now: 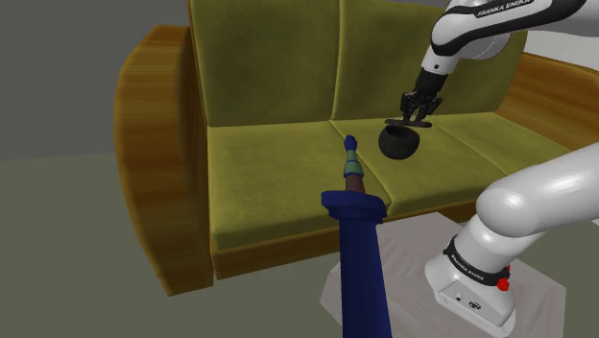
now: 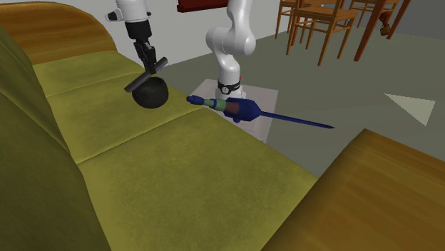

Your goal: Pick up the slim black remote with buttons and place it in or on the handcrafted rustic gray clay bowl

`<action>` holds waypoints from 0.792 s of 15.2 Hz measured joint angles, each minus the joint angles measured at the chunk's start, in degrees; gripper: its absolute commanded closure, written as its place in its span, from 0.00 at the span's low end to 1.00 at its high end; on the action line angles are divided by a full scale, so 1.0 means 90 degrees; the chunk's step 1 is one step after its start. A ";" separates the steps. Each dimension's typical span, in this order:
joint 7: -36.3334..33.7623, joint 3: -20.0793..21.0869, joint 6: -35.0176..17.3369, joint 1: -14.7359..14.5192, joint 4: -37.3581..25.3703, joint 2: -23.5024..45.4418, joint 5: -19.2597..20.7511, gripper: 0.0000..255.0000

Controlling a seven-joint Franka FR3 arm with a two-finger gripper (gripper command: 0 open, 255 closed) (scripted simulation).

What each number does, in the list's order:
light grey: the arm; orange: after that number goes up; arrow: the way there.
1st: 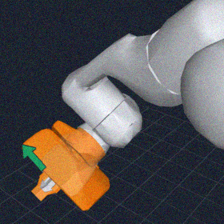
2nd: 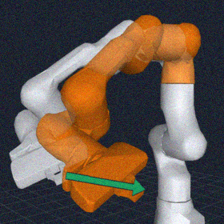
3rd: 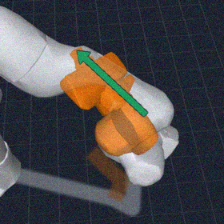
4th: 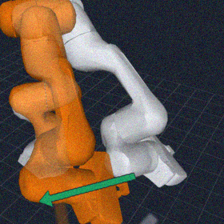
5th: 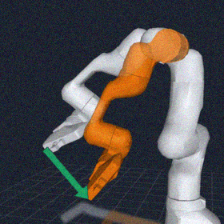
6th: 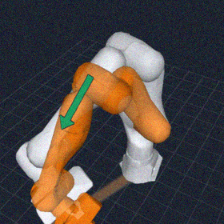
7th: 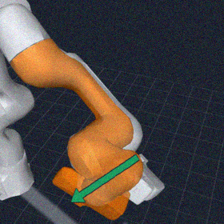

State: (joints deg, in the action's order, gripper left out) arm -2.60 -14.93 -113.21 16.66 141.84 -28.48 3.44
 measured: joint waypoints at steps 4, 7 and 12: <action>0.0040 -0.0047 -0.0360 0.0009 0.0257 0.0092 0.0010 1.00; 0.0056 -0.0070 -0.0576 0.0004 0.0375 0.0177 0.0006 1.00; 0.0065 -0.0075 -0.0618 0.0002 0.0405 0.0195 0.0001 1.00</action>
State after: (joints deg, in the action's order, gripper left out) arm -2.01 -15.61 -118.76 16.68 145.49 -26.73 3.45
